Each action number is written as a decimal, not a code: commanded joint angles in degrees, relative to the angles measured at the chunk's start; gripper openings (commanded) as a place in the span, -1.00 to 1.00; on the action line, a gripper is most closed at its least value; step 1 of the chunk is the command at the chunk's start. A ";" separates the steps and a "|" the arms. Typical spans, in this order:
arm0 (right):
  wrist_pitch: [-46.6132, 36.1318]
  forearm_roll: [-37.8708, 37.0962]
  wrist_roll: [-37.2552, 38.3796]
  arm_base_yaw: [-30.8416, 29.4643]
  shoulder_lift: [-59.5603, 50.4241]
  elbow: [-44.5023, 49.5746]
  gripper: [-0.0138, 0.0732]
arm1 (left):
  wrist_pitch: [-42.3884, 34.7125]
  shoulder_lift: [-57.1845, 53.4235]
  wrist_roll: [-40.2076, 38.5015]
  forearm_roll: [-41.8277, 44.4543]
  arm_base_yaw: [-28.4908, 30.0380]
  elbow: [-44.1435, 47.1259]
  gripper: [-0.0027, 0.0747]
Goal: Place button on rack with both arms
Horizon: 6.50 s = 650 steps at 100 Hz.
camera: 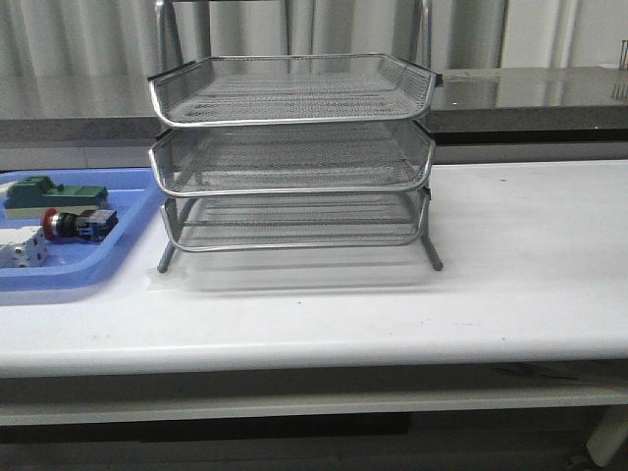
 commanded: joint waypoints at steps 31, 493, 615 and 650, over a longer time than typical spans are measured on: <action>-11.25 15.87 -5.31 0.95 8.04 -2.04 0.34 | -4.46 -2.02 -0.51 0.00 -0.04 2.61 -0.98; 4.20 70.20 -64.47 6.13 32.20 7.33 0.57 | -4.46 -2.02 -0.51 0.00 -0.04 2.61 -0.98; 8.69 -0.31 -13.36 6.13 -2.06 -1.65 0.61 | -4.46 -2.02 -0.51 0.00 -0.04 2.61 -0.98; 20.66 -24.32 4.30 6.13 -11.83 -7.51 0.61 | -4.46 -2.02 -0.51 0.00 -0.04 2.61 -0.98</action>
